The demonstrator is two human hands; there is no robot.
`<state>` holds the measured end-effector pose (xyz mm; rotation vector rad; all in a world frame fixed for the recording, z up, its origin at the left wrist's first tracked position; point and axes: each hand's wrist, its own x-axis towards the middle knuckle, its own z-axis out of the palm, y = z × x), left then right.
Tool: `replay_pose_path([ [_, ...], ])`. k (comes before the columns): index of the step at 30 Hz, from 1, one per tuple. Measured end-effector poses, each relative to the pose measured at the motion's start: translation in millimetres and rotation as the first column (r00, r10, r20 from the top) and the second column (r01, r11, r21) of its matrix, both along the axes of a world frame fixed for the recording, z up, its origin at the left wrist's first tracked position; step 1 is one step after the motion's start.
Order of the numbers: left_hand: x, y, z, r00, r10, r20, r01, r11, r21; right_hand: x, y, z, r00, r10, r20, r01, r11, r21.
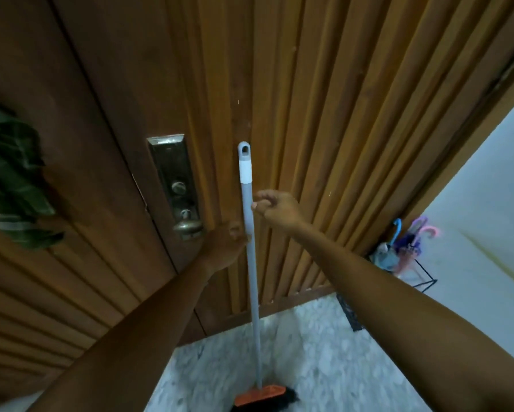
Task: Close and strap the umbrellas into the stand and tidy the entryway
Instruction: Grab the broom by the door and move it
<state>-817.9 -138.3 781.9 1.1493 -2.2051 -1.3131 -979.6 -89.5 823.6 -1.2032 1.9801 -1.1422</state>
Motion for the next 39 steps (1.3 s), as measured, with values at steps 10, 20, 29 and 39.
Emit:
replay_pose_path([
  [10, -20.4, 3.7, -23.5, 0.995, -0.017, -0.095, 0.034, 0.982, 0.184, -24.6, 24.9, -10.1, 0.976, 0.218, 0.015, -0.216, 0.973, -0.076],
  [20, -137.6, 100.4, 1.1, 0.848, -0.446, -0.287, 0.516, 0.821, 0.245, -89.3, 205.6, 50.4, 0.974, -0.221, 0.044, 0.223, 0.972, -0.067],
  [29, -243.2, 273.4, 55.1, 0.453, -0.851, -0.265, 0.885, 0.466, 0.015, -96.8, 436.6, 107.7, 0.732, -0.679, -0.054, 0.669, 0.732, -0.126],
  [39, -334.1, 475.7, 68.2, 0.25, -0.961, -0.116, 0.894, 0.275, -0.353, -156.0, 614.8, 107.1, 0.565, -0.824, -0.046, 0.803, 0.562, -0.197],
])
